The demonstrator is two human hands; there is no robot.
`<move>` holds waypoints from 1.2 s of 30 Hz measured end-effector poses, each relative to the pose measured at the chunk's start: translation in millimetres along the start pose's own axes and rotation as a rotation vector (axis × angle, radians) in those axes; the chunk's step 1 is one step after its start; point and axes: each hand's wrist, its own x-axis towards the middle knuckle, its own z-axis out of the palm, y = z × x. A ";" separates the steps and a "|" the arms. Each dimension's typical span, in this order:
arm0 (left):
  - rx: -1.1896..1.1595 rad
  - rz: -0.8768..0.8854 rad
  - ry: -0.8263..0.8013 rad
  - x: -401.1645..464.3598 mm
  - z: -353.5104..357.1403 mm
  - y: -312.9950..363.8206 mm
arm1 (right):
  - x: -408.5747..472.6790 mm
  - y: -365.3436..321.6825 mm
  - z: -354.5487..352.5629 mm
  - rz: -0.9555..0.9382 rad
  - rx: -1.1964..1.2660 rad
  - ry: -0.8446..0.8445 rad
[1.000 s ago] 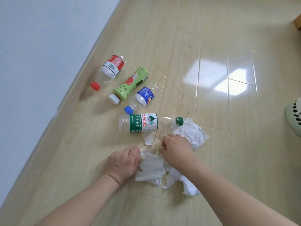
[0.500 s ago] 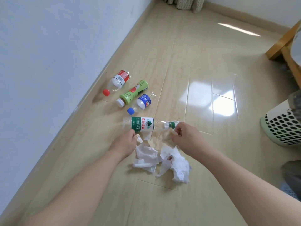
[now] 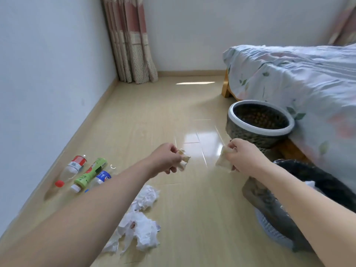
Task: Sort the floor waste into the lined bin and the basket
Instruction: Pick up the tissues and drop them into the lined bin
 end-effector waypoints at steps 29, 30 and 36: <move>0.467 -0.236 -0.076 -7.6 -1.0 -27.4 | 4.9 -11.3 74.7 -0.157 -0.160 -0.283; 0.492 -0.266 -0.073 -16.1 -18.6 -50.9 | 0.3 -26.5 100.6 -0.195 -0.158 -0.318; 0.642 -0.312 -0.141 -66.8 -81.1 -191.8 | -29.7 -69.9 229.4 -0.138 -0.152 -0.501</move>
